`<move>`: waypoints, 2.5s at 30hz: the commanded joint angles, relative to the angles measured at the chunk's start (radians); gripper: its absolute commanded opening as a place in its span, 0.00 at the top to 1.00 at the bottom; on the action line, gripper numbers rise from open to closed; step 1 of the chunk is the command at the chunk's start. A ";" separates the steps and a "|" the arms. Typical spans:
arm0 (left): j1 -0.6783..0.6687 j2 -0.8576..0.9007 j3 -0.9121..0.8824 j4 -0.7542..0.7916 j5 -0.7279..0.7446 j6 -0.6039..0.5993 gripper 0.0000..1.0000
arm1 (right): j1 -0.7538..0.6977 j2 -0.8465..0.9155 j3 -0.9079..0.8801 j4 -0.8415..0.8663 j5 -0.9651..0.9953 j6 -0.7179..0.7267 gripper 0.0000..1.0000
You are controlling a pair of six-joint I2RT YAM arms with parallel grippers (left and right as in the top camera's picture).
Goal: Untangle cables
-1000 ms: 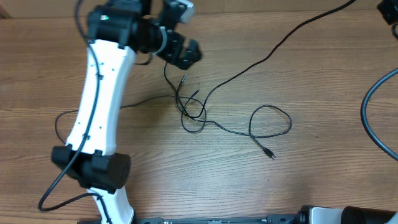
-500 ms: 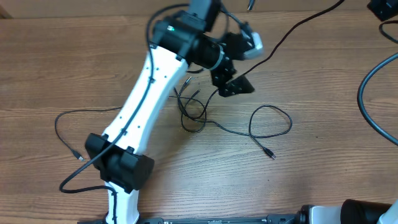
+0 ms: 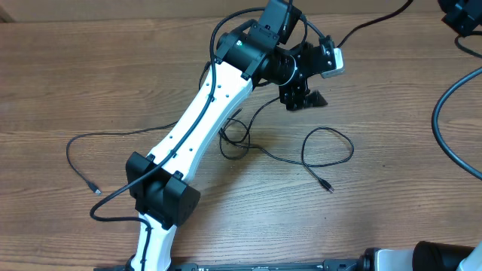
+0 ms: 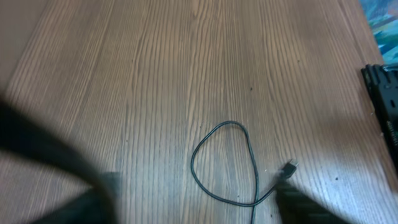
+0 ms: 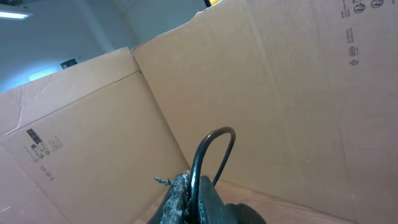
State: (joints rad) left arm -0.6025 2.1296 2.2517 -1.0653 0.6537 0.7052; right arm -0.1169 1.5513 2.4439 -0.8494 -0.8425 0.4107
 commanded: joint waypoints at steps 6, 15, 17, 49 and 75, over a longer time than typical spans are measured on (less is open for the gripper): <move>0.000 0.010 0.002 -0.018 0.000 -0.121 0.96 | -0.002 0.003 -0.002 -0.021 0.006 0.001 0.96; 0.000 -0.034 0.003 -0.123 0.000 -0.202 0.96 | -0.002 0.052 -0.002 -0.211 0.376 -0.079 0.96; 0.000 -0.064 0.003 -0.142 0.000 -0.214 0.96 | -0.002 0.073 -0.002 -0.248 0.426 -0.080 0.96; 0.002 -0.510 0.003 -0.143 -0.349 -0.213 0.96 | -0.002 0.320 -0.003 -0.511 0.670 -0.158 0.42; 0.004 -0.529 0.003 0.072 -0.883 -0.530 0.96 | -0.001 0.321 -0.003 -0.706 0.021 -0.734 0.14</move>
State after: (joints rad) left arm -0.6025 1.6173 2.2448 -1.0386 -0.1410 0.2443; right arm -0.1169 1.8751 2.4420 -1.5505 -0.7261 -0.2298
